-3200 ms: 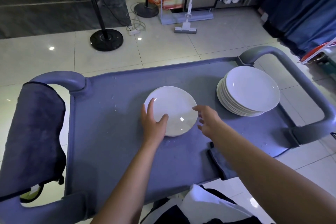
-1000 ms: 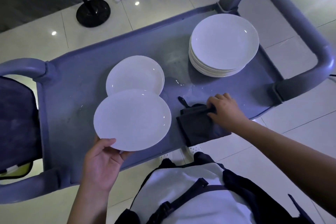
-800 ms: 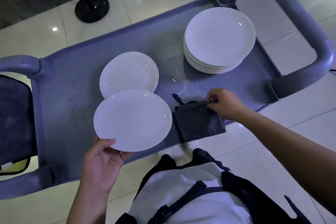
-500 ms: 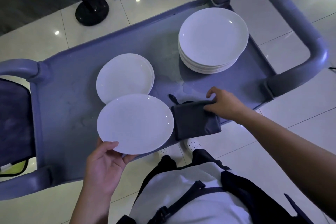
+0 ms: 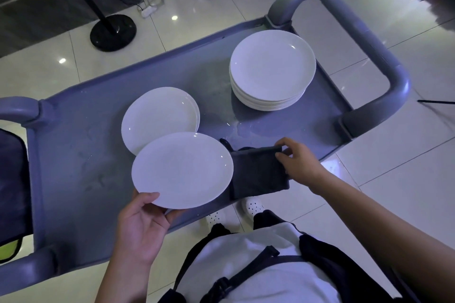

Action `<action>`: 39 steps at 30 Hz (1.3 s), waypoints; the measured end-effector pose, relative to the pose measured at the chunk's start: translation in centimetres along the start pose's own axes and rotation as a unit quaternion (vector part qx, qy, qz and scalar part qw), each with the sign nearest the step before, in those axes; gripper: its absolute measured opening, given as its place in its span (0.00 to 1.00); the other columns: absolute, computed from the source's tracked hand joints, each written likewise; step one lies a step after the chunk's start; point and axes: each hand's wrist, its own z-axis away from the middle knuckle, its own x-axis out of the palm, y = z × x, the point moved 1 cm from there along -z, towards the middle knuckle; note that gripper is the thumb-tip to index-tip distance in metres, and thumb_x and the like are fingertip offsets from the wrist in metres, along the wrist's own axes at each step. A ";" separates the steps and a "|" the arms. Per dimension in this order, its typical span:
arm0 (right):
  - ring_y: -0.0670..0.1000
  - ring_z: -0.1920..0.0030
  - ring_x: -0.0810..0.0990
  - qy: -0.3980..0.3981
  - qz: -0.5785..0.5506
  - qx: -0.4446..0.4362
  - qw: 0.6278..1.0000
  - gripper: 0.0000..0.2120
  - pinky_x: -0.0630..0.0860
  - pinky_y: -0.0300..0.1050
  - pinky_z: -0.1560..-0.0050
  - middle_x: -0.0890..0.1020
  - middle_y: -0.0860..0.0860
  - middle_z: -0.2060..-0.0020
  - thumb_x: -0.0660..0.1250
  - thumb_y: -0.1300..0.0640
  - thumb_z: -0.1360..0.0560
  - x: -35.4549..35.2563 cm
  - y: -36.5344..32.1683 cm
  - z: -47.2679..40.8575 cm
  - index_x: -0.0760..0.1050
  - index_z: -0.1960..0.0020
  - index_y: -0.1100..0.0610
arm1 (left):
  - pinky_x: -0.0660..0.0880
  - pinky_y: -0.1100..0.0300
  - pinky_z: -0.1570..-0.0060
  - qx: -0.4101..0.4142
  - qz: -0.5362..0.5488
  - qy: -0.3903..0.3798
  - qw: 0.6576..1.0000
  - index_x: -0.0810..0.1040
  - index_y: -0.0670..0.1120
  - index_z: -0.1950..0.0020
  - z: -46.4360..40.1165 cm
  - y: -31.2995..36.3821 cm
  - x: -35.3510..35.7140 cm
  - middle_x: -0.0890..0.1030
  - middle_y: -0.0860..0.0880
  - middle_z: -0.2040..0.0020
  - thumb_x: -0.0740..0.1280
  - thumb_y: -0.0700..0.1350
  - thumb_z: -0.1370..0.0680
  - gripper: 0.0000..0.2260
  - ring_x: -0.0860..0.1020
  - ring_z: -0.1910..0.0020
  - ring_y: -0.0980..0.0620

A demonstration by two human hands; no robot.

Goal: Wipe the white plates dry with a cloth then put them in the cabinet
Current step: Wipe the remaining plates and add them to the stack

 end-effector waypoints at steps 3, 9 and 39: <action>0.58 0.53 0.82 0.009 -0.028 0.021 0.999 0.08 0.82 0.61 0.48 0.81 0.50 0.55 0.57 0.57 0.16 0.5 0.5 0.4 0.72 0.41 0.49 | 0.84 0.48 0.57 -0.001 -0.002 -0.004 1.000 0.70 0.45 0.23 -0.4 0.2 0.1 0.78 0.44 0.30 0.60 0.35 0.26 0.30 0.86 0.48 0.45; 0.58 0.53 0.82 0.031 -0.044 0.044 0.998 0.08 0.83 0.60 0.51 0.80 0.51 0.55 0.55 0.56 0.15 1.3 1.0 1.0 0.71 0.41 0.48 | 0.84 0.49 0.59 -0.004 -0.005 -0.019 1.000 0.70 0.46 0.23 -1.1 0.6 0.3 0.78 0.44 0.30 0.61 0.37 0.29 0.33 0.86 0.47 0.45; 0.61 0.30 0.74 0.021 0.440 -0.266 0.858 0.33 0.67 0.71 0.33 0.75 0.54 0.29 0.56 0.44 0.30 8.9 5.0 4.6 0.68 0.26 0.53 | 0.85 0.47 0.56 -0.017 -0.015 -0.039 0.999 0.80 0.48 0.36 -3.7 2.1 0.4 0.82 0.45 0.36 0.54 0.34 0.21 0.21 0.84 0.44 0.43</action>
